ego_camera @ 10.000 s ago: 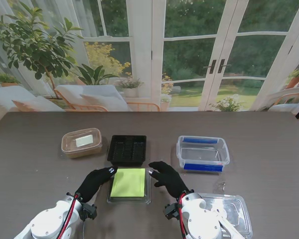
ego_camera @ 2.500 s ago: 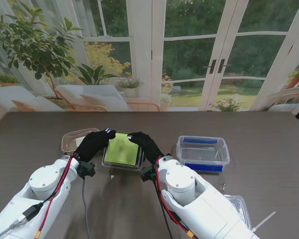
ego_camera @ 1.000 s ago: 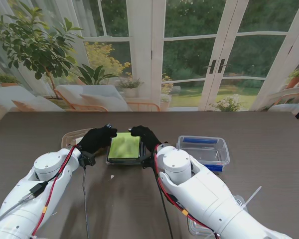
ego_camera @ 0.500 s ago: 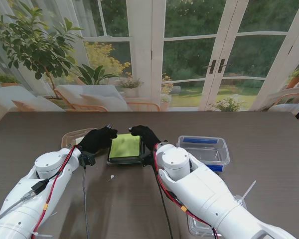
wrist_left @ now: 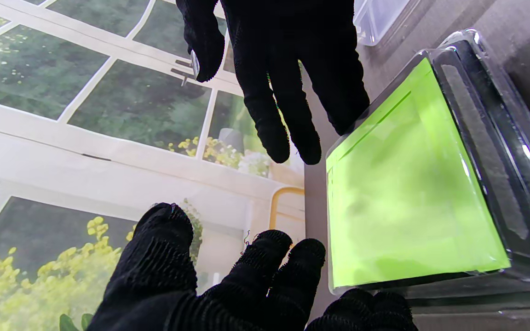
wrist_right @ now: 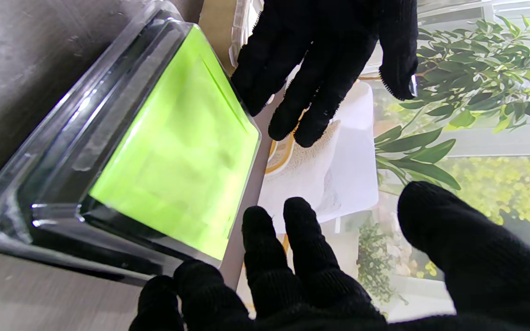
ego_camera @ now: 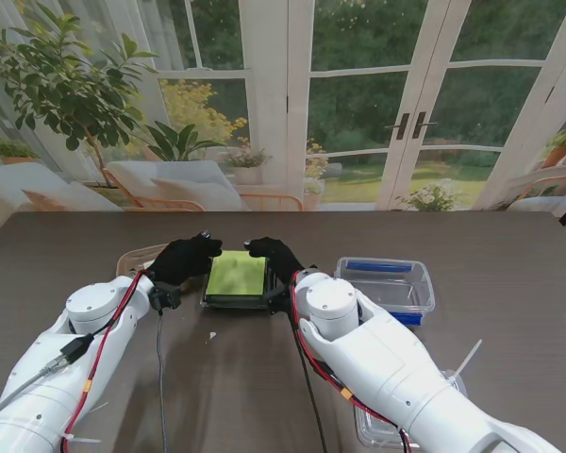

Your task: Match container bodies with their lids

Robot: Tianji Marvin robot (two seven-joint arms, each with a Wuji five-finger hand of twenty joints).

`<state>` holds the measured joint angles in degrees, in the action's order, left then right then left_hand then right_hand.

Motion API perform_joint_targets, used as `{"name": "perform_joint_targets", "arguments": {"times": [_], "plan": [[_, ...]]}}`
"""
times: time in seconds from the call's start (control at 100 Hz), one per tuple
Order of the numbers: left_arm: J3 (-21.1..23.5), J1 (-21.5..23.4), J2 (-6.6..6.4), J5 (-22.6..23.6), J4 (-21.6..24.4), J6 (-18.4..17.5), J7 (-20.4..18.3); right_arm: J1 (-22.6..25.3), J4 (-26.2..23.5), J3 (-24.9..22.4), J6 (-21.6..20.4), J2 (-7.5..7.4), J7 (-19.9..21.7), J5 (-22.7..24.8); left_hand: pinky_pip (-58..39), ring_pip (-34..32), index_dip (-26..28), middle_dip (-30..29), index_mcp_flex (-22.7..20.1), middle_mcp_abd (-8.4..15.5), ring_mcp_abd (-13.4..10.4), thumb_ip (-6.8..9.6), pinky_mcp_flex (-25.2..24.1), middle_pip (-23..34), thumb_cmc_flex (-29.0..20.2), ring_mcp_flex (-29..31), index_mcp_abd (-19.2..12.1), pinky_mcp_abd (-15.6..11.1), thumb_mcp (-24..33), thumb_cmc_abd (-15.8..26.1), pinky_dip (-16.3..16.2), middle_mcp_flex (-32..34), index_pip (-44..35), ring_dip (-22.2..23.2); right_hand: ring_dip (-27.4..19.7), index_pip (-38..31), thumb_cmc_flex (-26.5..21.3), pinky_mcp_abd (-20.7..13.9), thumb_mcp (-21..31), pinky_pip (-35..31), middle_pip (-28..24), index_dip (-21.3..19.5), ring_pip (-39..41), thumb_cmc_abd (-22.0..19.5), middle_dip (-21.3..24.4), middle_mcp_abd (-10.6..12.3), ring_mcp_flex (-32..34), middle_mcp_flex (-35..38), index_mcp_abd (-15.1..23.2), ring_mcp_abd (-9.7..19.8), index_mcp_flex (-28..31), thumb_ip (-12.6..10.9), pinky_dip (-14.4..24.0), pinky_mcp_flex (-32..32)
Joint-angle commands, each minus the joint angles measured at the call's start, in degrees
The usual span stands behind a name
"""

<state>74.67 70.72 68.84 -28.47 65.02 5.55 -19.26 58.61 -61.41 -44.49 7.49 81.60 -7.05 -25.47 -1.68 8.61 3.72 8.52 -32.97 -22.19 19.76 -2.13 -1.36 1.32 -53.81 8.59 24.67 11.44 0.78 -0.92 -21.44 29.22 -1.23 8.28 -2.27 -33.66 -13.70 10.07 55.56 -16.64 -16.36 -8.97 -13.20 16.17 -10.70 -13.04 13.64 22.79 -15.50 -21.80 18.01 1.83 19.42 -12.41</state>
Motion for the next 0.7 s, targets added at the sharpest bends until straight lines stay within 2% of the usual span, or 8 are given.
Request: {"name": "perform_joint_targets", "arguments": {"times": [0.0,0.38,0.69], "plan": [[-0.41,-0.40,1.02,-0.43,0.57,0.44,-2.11,0.04,-0.50,0.56,-0.38,1.19,1.43,-0.21,-4.77,-10.14,-0.11,0.69,-0.73,1.73,-4.64,1.44,2.43,0.25,0.03,3.91,-0.75,-5.24,-1.64,2.02,-2.04,0.68,0.20,3.55,4.93,0.09,-0.35,-2.71,0.48,-0.19,-0.41,-0.05,12.77,1.00,-0.40,-0.77,7.30,0.15,0.16,10.22,0.92,1.98,1.68,17.90],[-0.94,-1.41,1.19,-0.19,-0.90,1.57,-2.68,-0.29,0.28,0.46,-0.30,1.43,1.32,-0.32,-4.77,-10.15,-0.11,0.70,-0.73,1.73,-4.65,1.43,2.34,0.24,0.00,3.83,-1.01,-5.29,-1.64,2.03,-2.17,0.47,0.19,3.58,4.90,0.08,-0.33,-2.82,0.39,-0.12,-0.40,-0.09,12.72,0.94,-0.39,-0.78,7.03,0.06,0.27,10.19,0.95,1.99,1.71,17.75],[-0.95,-1.12,1.25,0.21,0.45,3.39,-1.07,-0.70,1.61,0.49,-0.43,1.82,1.38,-0.47,-4.45,-10.00,-0.08,0.68,-0.97,2.16,-4.93,1.45,1.65,0.13,-0.10,3.22,-1.62,-5.96,-1.63,1.95,-2.10,0.01,0.14,3.57,4.90,0.03,-0.33,-2.83,0.41,-0.12,-0.52,-0.14,12.75,0.95,-0.45,-0.53,7.11,0.01,0.46,10.23,0.72,1.99,1.76,17.74]]}}
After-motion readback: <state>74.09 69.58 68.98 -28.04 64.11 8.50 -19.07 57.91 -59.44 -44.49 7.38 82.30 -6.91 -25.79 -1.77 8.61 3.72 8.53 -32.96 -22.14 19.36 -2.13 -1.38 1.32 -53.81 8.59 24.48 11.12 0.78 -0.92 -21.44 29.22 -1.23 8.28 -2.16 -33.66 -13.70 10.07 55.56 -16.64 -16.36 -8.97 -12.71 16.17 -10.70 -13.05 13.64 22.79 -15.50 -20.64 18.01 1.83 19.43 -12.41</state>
